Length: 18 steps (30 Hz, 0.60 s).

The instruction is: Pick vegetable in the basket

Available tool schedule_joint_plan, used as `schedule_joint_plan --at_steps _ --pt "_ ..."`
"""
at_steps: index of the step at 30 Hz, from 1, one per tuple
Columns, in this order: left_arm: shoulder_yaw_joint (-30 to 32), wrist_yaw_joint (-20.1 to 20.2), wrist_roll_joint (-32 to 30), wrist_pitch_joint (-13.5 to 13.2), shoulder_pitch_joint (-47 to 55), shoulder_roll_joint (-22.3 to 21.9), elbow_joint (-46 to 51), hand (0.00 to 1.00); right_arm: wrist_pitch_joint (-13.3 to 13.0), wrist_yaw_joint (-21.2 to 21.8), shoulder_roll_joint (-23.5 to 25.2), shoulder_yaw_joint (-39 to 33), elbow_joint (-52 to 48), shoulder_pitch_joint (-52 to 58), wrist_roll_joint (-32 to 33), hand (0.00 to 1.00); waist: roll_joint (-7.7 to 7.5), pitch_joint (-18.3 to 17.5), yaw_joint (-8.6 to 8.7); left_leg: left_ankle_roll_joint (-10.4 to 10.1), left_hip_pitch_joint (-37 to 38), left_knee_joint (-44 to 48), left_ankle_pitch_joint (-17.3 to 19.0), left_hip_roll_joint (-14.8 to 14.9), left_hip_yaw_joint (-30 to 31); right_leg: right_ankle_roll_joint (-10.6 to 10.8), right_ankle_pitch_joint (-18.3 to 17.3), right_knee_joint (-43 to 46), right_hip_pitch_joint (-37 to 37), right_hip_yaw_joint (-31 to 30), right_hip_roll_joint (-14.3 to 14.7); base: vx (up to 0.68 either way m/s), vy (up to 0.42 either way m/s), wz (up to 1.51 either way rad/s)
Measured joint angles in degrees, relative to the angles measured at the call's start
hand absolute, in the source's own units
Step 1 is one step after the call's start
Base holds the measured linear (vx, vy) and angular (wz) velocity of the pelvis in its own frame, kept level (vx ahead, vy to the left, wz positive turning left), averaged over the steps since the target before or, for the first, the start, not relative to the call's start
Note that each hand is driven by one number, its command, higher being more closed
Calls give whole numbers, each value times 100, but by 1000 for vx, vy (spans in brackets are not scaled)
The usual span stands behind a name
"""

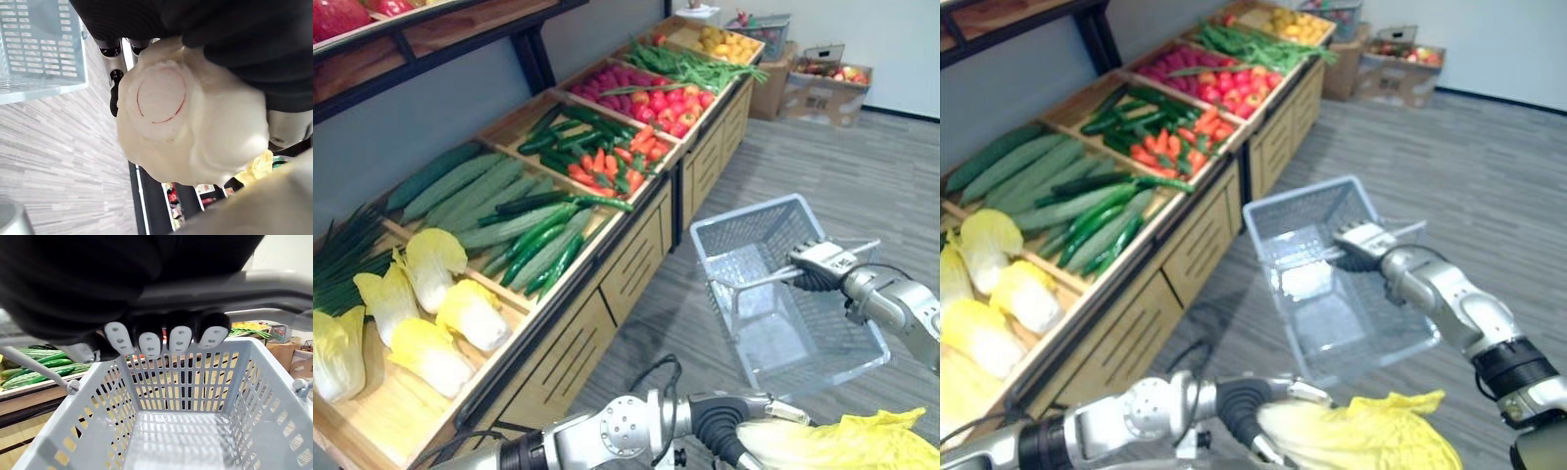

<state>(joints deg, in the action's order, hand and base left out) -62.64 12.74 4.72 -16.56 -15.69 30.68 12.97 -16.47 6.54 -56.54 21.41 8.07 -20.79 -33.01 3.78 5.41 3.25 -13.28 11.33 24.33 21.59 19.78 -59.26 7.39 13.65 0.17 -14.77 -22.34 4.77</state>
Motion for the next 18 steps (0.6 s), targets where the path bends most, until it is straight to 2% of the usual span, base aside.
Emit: schedule_joint_plan --at_steps 6,8,10,15,18 --pt "315 -21 -868 199 18 -739 -1023 100 1 35 282 -9 -310 -46 174 100 -90 58 5 23 2 1 -13 7 -3 0 0 1 -1 -2 7 0 0 0" --pt "655 -92 -1153 313 23 -1107 -1475 100 -5 57 431 -15 -371 -45 203 100 -187 119 11 24 0 5 -13 10 -1 0 0 3 -1 0 7 0 0 0" --pt "933 -148 -1469 360 22 -1424 -1877 100 -3 150 556 -69 -398 -45 201 100 -212 135 11 30 -3 4 -10 15 0 0 0 1 0 3 8 0 0 0" --pt "1685 -557 -2210 658 12 -2121 -2812 100 2 280 671 -123 -431 -35 200 100 -227 144 7 42 -13 -5 -3 17 14 -1 -2 -5 -1 12 6 0 0 0" --pt "2048 -833 -2554 758 -38 -2477 -3310 100 117 361 921 -195 -428 -6 195 100 -286 186 65 68 -38 -5 6 23 37 -17 -15 -19 -5 37 -7 0 0 4"
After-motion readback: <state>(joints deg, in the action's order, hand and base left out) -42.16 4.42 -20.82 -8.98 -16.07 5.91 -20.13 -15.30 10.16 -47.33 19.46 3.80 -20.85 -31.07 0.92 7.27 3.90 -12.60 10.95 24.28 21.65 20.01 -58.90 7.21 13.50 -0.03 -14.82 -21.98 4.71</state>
